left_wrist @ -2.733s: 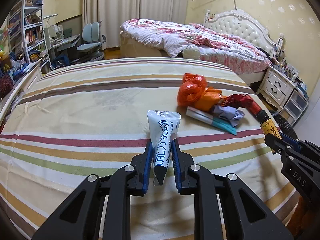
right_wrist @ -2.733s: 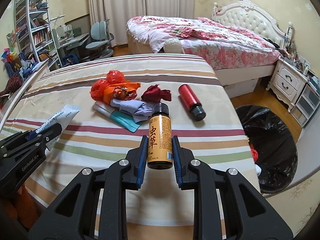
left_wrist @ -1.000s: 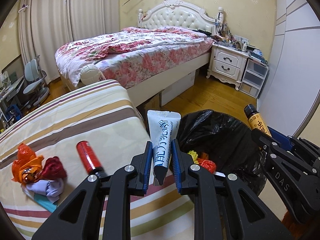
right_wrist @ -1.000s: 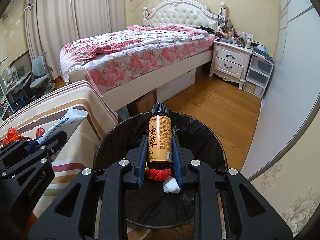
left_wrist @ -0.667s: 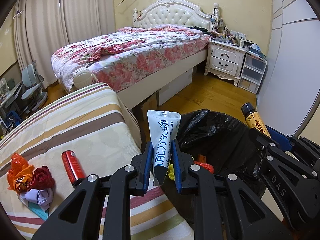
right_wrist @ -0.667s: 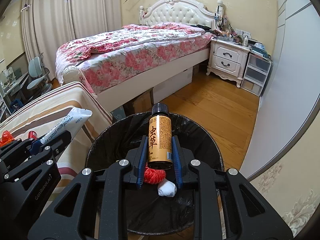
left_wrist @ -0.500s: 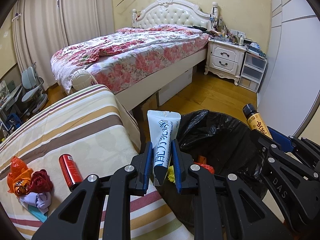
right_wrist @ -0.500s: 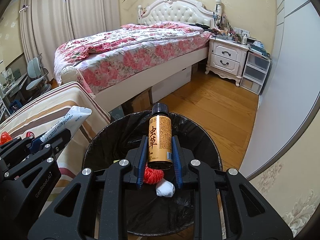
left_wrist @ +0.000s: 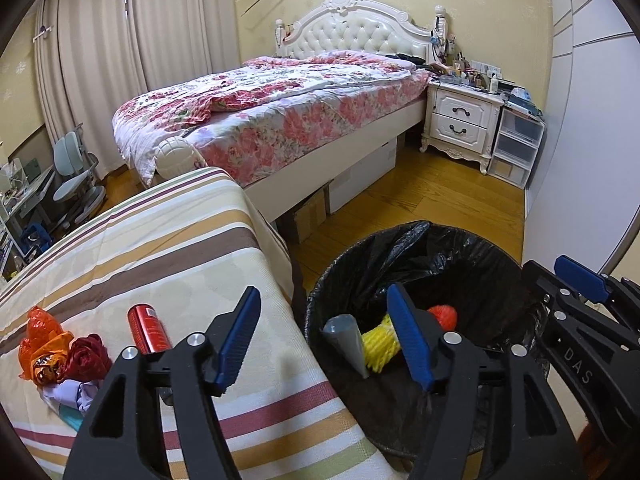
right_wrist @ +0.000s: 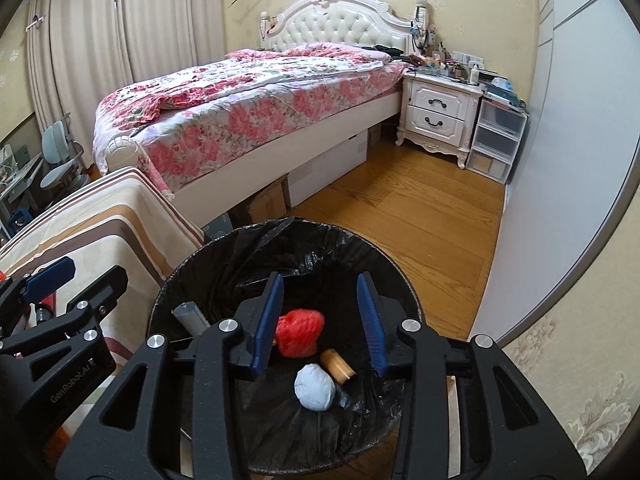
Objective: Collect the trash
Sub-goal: 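Carry the tube and gold bottle over the black bin and open both tools, then move the right tool to the red canister and grasp it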
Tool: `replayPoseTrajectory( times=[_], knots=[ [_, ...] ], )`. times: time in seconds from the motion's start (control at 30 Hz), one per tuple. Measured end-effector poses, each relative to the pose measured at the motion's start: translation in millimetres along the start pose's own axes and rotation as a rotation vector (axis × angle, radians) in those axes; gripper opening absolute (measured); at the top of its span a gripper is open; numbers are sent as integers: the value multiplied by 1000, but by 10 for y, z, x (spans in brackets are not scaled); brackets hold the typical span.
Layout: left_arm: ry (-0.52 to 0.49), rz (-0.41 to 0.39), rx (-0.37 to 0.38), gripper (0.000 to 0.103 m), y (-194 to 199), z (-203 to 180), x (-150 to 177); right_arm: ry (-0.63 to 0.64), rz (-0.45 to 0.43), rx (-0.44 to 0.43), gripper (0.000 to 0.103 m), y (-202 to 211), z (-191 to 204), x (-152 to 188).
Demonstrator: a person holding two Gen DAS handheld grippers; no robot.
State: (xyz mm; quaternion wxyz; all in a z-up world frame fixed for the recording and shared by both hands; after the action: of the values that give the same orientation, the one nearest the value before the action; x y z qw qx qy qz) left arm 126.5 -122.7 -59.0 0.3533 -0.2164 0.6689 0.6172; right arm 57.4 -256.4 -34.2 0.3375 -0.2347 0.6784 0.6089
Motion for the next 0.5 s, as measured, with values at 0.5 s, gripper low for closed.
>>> replayPoseTrajectory(
  times=[0.5],
  knots=[
    [42,-15,-44,73,273,309,102,17,-3,-10,61,170,171,87]
  ],
)
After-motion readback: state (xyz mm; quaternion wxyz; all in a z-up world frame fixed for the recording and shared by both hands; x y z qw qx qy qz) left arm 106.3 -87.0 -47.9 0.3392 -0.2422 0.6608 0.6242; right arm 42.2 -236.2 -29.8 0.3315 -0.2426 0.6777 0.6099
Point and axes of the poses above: each gripper's, at about its wrist camera, not at the fingertips, and y roughly against the way its jaws point, z to its left, x to its underside, the point moved 2 cm from there along -y, roughly the way its jaws point, and after that the axes turned 4 degrees about y, right-handed, at the moved point
